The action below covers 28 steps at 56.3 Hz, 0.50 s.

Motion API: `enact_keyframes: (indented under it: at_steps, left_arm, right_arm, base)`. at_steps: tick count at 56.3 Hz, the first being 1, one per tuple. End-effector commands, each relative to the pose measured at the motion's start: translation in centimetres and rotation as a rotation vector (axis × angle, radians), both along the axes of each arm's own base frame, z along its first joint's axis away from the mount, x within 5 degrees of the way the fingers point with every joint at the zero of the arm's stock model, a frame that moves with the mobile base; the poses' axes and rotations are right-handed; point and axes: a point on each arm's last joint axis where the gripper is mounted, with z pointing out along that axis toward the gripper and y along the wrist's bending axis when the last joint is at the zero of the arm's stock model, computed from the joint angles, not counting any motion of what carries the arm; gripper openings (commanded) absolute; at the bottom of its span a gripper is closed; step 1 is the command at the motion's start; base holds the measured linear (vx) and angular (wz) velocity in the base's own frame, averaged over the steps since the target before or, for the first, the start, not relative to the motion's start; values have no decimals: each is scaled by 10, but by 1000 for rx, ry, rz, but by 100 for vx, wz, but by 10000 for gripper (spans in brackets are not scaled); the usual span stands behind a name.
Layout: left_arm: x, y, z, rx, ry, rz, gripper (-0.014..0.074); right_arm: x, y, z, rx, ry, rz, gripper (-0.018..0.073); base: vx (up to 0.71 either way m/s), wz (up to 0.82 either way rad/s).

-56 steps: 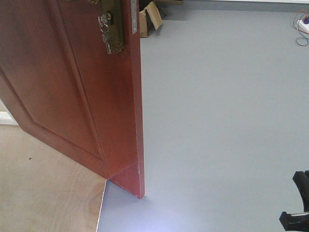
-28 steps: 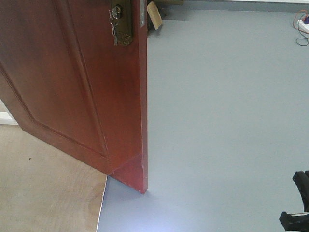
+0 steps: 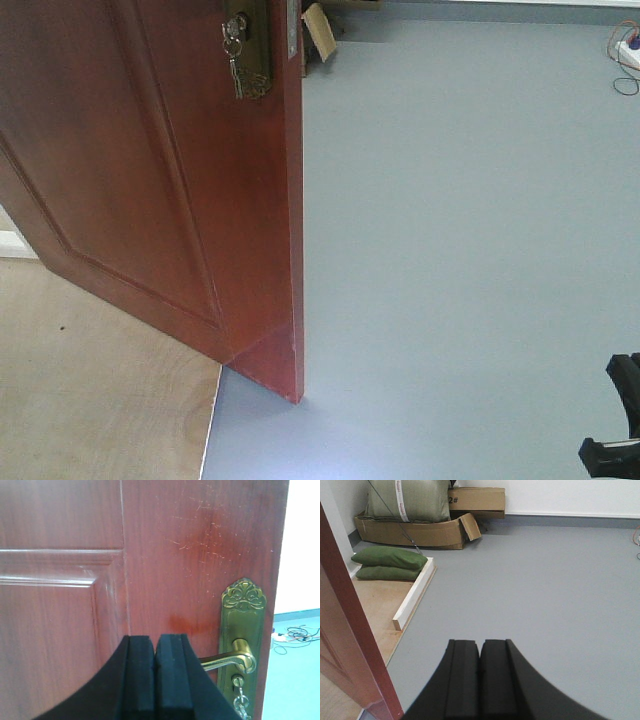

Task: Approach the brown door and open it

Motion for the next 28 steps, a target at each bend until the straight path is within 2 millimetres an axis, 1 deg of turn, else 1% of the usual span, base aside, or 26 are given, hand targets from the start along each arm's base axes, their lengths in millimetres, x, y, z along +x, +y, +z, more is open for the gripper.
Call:
enact_keyframes:
  at_steps: [1, 28]
  left_arm:
    - [-4, -1, 11, -10, -33, -20, -3]
    - [-4, -1, 11, -10, -33, -20, -3]
  right_arm:
    - [2, -1, 6, -10, -84, -5, 0]
    - [2, -1, 6, -10, -84, -5, 0]
  base:
    - [0, 0]
    - [4, -1]
